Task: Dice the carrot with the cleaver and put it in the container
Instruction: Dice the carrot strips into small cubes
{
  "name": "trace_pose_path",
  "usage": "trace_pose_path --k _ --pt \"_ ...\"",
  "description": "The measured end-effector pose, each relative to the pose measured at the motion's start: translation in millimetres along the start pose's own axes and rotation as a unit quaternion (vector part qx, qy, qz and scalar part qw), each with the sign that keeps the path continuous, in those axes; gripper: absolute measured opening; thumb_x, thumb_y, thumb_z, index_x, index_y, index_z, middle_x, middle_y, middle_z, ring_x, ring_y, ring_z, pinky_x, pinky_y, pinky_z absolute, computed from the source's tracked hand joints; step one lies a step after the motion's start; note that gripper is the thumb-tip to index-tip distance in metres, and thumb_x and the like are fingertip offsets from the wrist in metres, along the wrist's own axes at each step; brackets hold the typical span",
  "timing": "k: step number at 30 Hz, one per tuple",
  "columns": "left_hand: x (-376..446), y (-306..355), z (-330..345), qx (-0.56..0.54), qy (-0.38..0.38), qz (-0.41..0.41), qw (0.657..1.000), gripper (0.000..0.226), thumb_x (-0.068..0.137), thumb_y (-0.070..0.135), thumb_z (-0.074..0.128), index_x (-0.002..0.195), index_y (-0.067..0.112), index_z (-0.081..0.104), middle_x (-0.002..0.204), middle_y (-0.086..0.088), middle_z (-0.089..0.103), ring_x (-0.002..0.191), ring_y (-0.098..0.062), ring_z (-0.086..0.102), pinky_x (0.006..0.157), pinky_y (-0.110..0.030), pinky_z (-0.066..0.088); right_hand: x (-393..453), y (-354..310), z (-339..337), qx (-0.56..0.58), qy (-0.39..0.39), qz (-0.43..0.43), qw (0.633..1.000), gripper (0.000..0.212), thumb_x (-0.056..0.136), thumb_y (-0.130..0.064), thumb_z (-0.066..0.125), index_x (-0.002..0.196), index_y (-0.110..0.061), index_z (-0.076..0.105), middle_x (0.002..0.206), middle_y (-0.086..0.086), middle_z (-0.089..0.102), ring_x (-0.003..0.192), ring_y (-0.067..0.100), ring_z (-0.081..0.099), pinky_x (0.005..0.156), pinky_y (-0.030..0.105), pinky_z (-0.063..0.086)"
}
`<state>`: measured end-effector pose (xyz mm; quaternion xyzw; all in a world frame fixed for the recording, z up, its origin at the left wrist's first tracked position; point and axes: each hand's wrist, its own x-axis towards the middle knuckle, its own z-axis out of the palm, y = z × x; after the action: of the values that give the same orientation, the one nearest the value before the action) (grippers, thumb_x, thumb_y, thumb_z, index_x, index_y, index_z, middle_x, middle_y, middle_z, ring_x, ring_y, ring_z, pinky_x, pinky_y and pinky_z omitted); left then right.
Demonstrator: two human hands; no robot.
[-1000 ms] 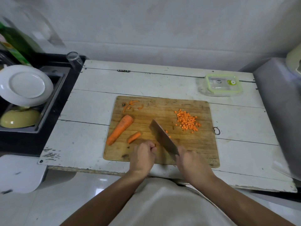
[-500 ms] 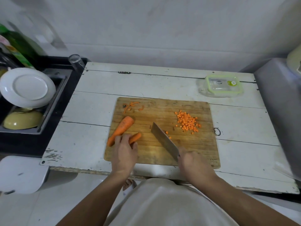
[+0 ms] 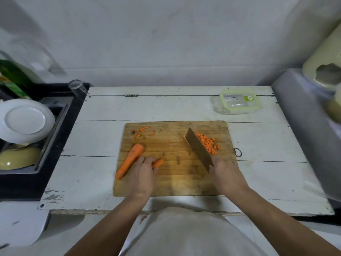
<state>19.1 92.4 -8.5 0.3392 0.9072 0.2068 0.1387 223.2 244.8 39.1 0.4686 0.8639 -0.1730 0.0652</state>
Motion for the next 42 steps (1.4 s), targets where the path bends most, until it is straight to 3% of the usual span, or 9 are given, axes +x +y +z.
trace_pose_path --k 4,8,13,17,23,26,30,35,42 --pt "7 14 -16 -0.156 0.054 0.001 0.986 0.020 0.099 0.018 0.062 0.117 0.026 0.065 0.126 0.010 0.050 0.109 -0.013 0.061 0.095 -0.036 0.055 -17 24 -10 -0.181 0.100 -0.139 0.969 0.050 0.058 0.004 0.068 0.102 -0.019 0.061 0.060 0.001 0.051 0.039 0.028 0.051 0.039 0.026 0.024" --pt "20 50 -31 -0.323 0.065 0.031 0.944 0.042 0.094 -0.008 0.053 0.090 0.032 0.067 0.098 0.017 0.065 0.090 0.002 0.060 0.075 -0.024 0.055 -20 64 -10 -0.204 0.211 -0.233 0.927 0.036 0.080 0.001 0.045 0.106 -0.012 0.067 0.090 0.009 0.058 0.055 0.028 0.052 0.047 0.033 0.042" --pt "33 103 4 -0.102 -0.226 0.239 0.939 0.038 0.092 -0.006 0.048 0.097 0.023 0.072 0.101 0.010 0.061 0.103 -0.016 0.060 0.095 -0.030 0.047 -10 83 -6 -0.219 0.219 -0.216 0.926 0.045 0.085 -0.002 0.039 0.119 -0.011 0.067 0.093 0.015 0.057 0.065 0.031 0.055 0.058 0.039 0.051" --pt "54 124 34 0.006 -0.238 0.273 0.932 0.042 0.094 0.001 0.041 0.119 0.021 0.068 0.120 0.001 0.057 0.117 -0.021 0.053 0.105 -0.036 0.044 -12 83 -6 -0.211 0.211 -0.228 0.927 0.049 0.082 -0.007 0.037 0.120 -0.012 0.067 0.092 0.014 0.056 0.066 0.031 0.056 0.059 0.039 0.051" --pt "77 143 21 -0.086 -0.174 0.181 0.964 0.043 0.097 -0.008 0.041 0.116 0.014 0.072 0.122 -0.003 0.066 0.110 -0.014 0.058 0.093 -0.009 0.038 -15 82 -14 -0.173 0.145 -0.178 0.958 0.048 0.073 -0.004 0.062 0.119 -0.016 0.065 0.092 0.012 0.054 0.062 0.030 0.056 0.053 0.036 0.048" --pt "79 109 -9 -0.200 -0.073 0.057 0.975 0.038 0.098 -0.007 0.045 0.106 0.020 0.071 0.111 0.000 0.070 0.102 -0.013 0.062 0.095 -0.022 0.048 -21 69 -19 -0.124 0.044 -0.129 0.983 0.042 0.071 -0.003 0.068 0.107 -0.024 0.065 0.090 0.004 0.051 0.053 0.027 0.054 0.044 0.033 0.038" --pt "48 35 -39 -0.138 0.008 -0.072 0.988 0.023 0.103 0.013 0.051 0.100 0.029 0.068 0.093 0.009 0.067 0.076 -0.009 0.061 0.065 -0.022 0.047 -15 31 -13 0.006 -0.020 -0.111 0.994 0.021 0.101 -0.026 0.044 0.114 -0.017 0.058 0.108 0.007 0.061 0.092 0.033 0.064 0.074 0.041 0.053" --pt "10 -7 -17 -0.083 -0.078 -0.064 0.992 0.016 0.100 0.027 0.060 0.112 0.032 0.068 0.109 0.012 0.068 0.093 -0.011 0.066 0.073 -0.023 0.050 7 -33 1 0.069 -0.075 -0.118 0.988 0.022 0.099 -0.024 0.046 0.111 -0.013 0.061 0.101 0.011 0.067 0.092 0.032 0.065 0.067 0.036 0.049" --pt "6 -3 -7 0.001 -0.040 -0.030 0.999 0.023 0.094 0.033 0.070 0.116 0.029 0.068 0.115 0.008 0.063 0.108 -0.015 0.062 0.088 -0.033 0.053 12 -36 12 0.078 -0.054 -0.025 0.995 0.020 0.097 -0.021 0.049 0.108 -0.013 0.063 0.100 0.012 0.067 0.092 0.032 0.064 0.064 0.032 0.044"
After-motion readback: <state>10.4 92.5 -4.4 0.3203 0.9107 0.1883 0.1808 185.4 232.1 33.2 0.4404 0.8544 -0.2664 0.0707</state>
